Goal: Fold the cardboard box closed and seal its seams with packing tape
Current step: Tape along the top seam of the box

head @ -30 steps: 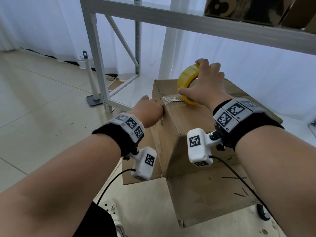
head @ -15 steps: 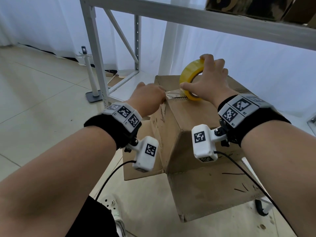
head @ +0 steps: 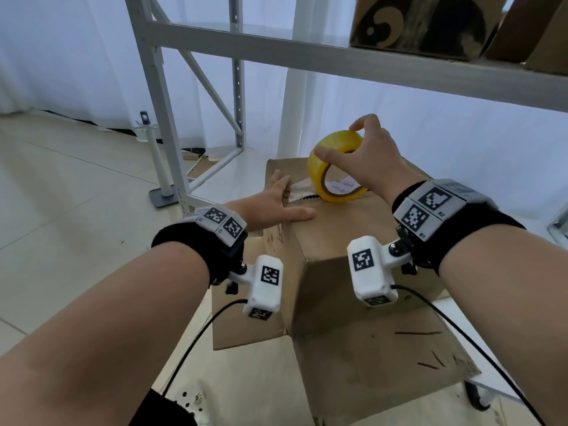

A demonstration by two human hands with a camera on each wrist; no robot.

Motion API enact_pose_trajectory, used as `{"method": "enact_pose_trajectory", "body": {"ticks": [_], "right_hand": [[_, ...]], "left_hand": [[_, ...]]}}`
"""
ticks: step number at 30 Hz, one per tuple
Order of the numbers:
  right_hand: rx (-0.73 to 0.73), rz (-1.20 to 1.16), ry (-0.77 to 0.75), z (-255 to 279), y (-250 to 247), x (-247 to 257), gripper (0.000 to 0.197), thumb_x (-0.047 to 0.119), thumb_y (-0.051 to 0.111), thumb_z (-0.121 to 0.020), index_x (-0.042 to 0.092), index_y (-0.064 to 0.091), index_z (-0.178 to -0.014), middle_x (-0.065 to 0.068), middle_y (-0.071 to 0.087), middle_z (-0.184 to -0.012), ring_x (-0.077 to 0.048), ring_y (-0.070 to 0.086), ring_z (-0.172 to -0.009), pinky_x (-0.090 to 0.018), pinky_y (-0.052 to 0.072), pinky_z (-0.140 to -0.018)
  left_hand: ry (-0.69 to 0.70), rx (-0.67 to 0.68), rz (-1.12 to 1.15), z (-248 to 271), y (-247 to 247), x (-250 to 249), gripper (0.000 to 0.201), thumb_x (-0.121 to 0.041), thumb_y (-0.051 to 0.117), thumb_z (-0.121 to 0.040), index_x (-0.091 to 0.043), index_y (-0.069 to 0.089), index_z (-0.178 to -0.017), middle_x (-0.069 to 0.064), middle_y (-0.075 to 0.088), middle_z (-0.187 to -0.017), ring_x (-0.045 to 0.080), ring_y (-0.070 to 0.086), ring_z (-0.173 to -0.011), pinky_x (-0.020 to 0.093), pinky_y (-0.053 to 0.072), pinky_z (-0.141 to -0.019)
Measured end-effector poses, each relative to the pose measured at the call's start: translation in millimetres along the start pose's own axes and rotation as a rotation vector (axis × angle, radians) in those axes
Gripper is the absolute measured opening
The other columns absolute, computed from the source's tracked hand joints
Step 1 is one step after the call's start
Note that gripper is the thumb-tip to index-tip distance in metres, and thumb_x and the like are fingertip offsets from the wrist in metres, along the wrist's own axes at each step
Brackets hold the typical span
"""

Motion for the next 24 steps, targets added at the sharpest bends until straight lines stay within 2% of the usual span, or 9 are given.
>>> {"method": "enact_pose_trajectory", "body": {"ticks": [2,6,9,11,13,16,18,20,24], "right_hand": [[0.007,0.015,0.009,-3.6,-0.1,4.4,0.076,0.061,0.069,-0.071,0.023,0.038,-0.128,-0.006,0.041,-0.128,-0.022,0.045,-0.108,-0.038,0.045,-0.085],[-0.016,0.073,-0.004,-5.7,5.5,14.9,0.075,0.064,0.066,-0.073,0.021,0.043,-0.13,-0.007,0.042,-0.127,-0.028,0.047,-0.115,-0.042,0.046,-0.092],[-0.018,0.146,-0.023,-7.3,10.7,18.2,0.074,0.063,0.064,-0.075,0.021,0.044,-0.133,-0.007,0.043,-0.128,-0.031,0.044,-0.119,-0.044,0.045,-0.095],[0.005,0.153,-0.001,-12.2,11.8,16.3,0.073,0.062,0.061,-0.077,0.02,0.043,-0.135,-0.008,0.043,-0.13,-0.032,0.044,-0.121,-0.044,0.044,-0.096],[0.027,0.19,-0.003,-19.0,12.0,16.1,0.073,0.06,0.058,-0.079,0.015,0.044,-0.135,-0.01,0.046,-0.13,-0.031,0.044,-0.121,-0.042,0.042,-0.094],[0.054,0.219,-0.072,-26.4,12.0,21.9,0.07,0.06,0.057,-0.081,0.006,0.049,-0.125,-0.009,0.054,-0.117,-0.026,0.049,-0.111,-0.035,0.041,-0.083],[0.06,0.178,-0.074,-29.4,11.9,22.1,0.065,0.066,0.056,-0.08,0.009,0.052,-0.111,-0.004,0.054,-0.101,-0.021,0.051,-0.096,-0.032,0.039,-0.075],[0.048,0.166,-0.061,-31.3,11.4,21.2,0.057,0.065,0.056,-0.08,0.013,0.049,-0.1,-0.002,0.052,-0.093,-0.019,0.049,-0.088,-0.033,0.04,-0.072],[0.035,0.232,-0.087,-31.9,12.7,29.7,0.046,0.053,0.058,-0.082,0.011,0.048,-0.097,-0.001,0.05,-0.084,-0.02,0.049,-0.084,-0.03,0.035,-0.063]], "left_hand": [[0.013,0.006,-0.01,-1.2,-7.7,1.1,0.098,-0.051,0.064,-0.082,-0.022,0.002,-0.153,-0.011,-0.013,-0.158,0.012,0.004,-0.145,0.032,0.01,-0.118],[-0.027,0.06,0.015,-8.3,-24.8,7.9,0.098,-0.048,0.067,-0.081,-0.028,0.003,-0.152,-0.004,0.011,-0.158,0.016,0.016,-0.144,0.034,0.016,-0.116],[-0.056,0.073,-0.084,-10.1,-31.3,8.7,0.093,-0.051,0.06,-0.085,-0.029,-0.002,-0.151,-0.002,0.014,-0.158,0.017,0.018,-0.143,0.03,0.016,-0.114],[-0.071,0.07,-0.19,-9.1,-28.3,6.7,0.085,-0.052,0.048,-0.092,-0.027,-0.008,-0.151,-0.001,0.011,-0.159,0.018,0.018,-0.143,0.029,0.015,-0.112],[-0.102,0.076,-0.323,-6.7,-22.7,4.4,0.078,-0.053,0.035,-0.096,-0.024,-0.013,-0.15,-0.001,-0.001,-0.16,0.019,0.008,-0.146,0.035,0.008,-0.117],[-0.136,0.081,-0.543,-5.8,-18.3,-1.0,0.072,-0.056,0.021,-0.097,-0.021,-0.013,-0.15,-0.003,-0.017,-0.158,0.015,-0.008,-0.146,0.04,-0.003,-0.118],[-0.171,0.075,-0.629,-8.2,-19.1,-5.7,0.075,-0.062,0.018,-0.095,-0.021,-0.011,-0.151,-0.003,-0.017,-0.158,0.015,-0.01,-0.146,0.042,-0.004,-0.118],[-0.197,0.055,-0.667,-10.0,-18.5,-10.2,0.079,-0.066,0.019,-0.093,-0.019,-0.009,-0.151,-0.001,-0.015,-0.158,0.016,-0.01,-0.146,0.043,-0.003,-0.118],[-0.2,0.04,-0.609,-8.8,-16.2,-11.9,0.081,-0.066,0.021,-0.092,-0.019,-0.01,-0.151,-0.001,-0.016,-0.158,0.017,-0.004,-0.146,0.041,0.001,-0.119]]}}
Point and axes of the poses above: each hand's wrist, its own z-axis away from the middle knuckle, its own y-axis out of the palm, x = y × z, the point moved 7 cm from there along -z, towards the middle knuckle
